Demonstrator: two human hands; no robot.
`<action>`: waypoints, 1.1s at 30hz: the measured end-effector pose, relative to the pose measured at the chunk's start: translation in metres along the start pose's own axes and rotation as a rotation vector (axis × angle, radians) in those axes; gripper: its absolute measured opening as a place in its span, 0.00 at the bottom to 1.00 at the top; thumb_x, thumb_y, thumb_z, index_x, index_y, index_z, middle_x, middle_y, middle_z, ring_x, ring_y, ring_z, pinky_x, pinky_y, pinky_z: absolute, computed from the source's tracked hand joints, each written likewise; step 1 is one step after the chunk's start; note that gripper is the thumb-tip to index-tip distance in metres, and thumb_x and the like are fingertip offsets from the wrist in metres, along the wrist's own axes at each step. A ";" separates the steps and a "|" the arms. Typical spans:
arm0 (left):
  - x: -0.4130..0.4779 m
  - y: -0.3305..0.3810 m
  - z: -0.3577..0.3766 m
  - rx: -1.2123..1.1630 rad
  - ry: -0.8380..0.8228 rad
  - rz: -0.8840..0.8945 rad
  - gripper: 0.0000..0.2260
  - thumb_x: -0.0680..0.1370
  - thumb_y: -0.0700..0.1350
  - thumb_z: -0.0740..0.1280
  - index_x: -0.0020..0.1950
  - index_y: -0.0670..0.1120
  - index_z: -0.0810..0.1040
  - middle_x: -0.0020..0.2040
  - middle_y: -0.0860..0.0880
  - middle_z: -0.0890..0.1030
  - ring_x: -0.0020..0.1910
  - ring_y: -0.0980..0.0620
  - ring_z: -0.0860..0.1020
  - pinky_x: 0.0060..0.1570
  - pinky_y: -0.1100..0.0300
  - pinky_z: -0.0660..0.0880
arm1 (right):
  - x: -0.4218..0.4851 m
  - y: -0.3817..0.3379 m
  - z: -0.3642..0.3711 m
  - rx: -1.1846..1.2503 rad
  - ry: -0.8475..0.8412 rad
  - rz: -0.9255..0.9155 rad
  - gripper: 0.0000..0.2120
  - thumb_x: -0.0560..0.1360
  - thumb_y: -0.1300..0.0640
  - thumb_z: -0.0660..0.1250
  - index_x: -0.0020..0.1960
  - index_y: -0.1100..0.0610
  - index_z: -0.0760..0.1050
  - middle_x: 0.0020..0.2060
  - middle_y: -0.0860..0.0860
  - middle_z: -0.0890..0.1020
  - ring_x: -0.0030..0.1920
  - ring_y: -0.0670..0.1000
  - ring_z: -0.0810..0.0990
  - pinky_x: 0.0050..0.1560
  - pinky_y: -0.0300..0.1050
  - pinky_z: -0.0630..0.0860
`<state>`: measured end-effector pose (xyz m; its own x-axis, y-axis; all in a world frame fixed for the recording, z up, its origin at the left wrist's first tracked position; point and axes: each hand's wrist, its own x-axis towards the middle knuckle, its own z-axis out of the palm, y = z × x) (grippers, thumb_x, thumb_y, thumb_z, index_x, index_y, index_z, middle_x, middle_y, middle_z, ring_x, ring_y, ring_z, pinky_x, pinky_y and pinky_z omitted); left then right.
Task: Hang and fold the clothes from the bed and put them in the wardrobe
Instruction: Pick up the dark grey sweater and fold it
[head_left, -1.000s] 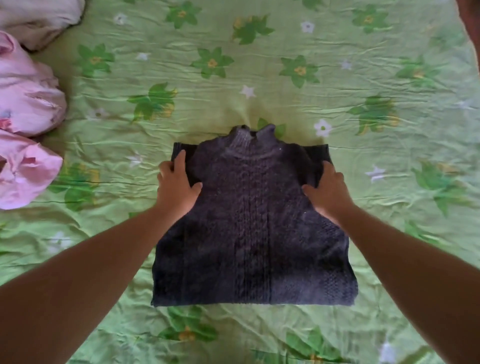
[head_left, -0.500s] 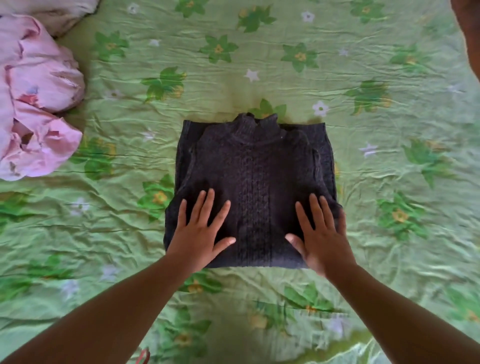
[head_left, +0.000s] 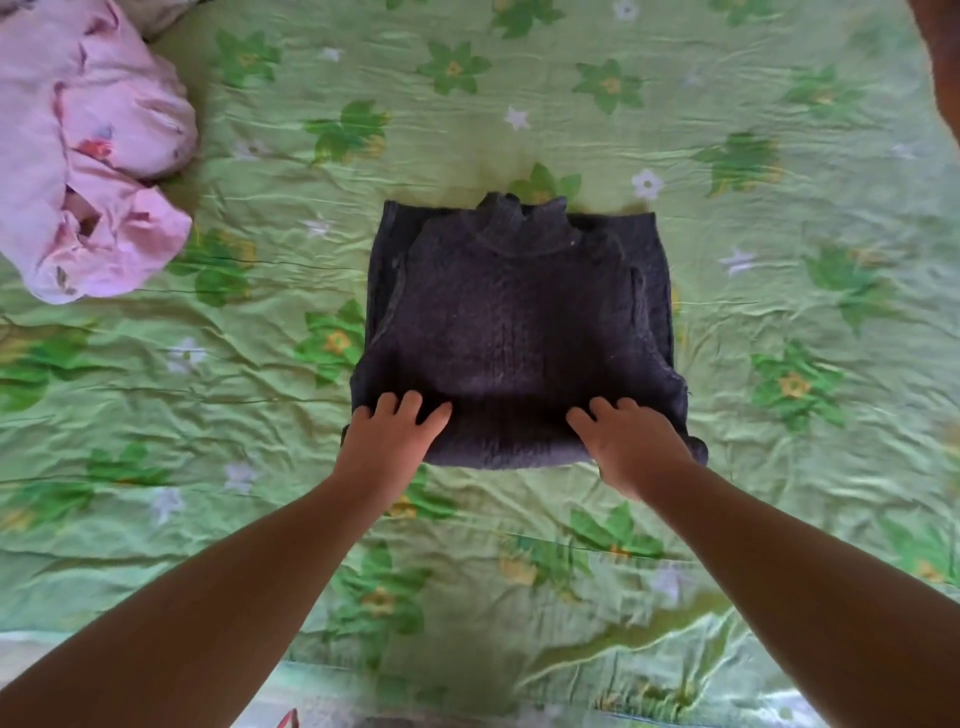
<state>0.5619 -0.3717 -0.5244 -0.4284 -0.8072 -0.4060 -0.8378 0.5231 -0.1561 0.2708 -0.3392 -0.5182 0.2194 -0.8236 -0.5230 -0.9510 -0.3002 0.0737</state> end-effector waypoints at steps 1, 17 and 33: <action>-0.009 -0.001 0.000 -0.009 -0.022 0.026 0.35 0.76 0.39 0.63 0.80 0.56 0.55 0.68 0.43 0.67 0.60 0.39 0.71 0.51 0.48 0.72 | -0.005 0.001 -0.004 0.027 -0.045 -0.019 0.28 0.75 0.58 0.66 0.72 0.48 0.61 0.59 0.52 0.73 0.56 0.58 0.76 0.48 0.52 0.74; -0.043 -0.009 0.028 -1.041 0.042 -0.619 0.40 0.73 0.53 0.75 0.79 0.53 0.57 0.67 0.43 0.62 0.67 0.40 0.68 0.66 0.45 0.71 | 0.067 -0.060 -0.067 0.114 0.018 -0.051 0.31 0.83 0.44 0.59 0.80 0.46 0.47 0.74 0.56 0.61 0.69 0.61 0.66 0.54 0.59 0.79; -0.048 -0.032 0.054 -1.732 -0.150 -0.526 0.26 0.69 0.44 0.77 0.63 0.51 0.71 0.55 0.51 0.79 0.54 0.51 0.78 0.54 0.54 0.77 | 0.178 -0.159 -0.151 -0.654 -0.061 -0.475 0.31 0.76 0.58 0.69 0.77 0.51 0.64 0.66 0.51 0.76 0.72 0.56 0.68 0.75 0.72 0.47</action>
<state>0.6272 -0.3347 -0.5484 -0.0836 -0.6965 -0.7126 -0.2690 -0.6728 0.6892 0.4937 -0.5106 -0.4949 0.5381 -0.5152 -0.6670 -0.4348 -0.8477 0.3040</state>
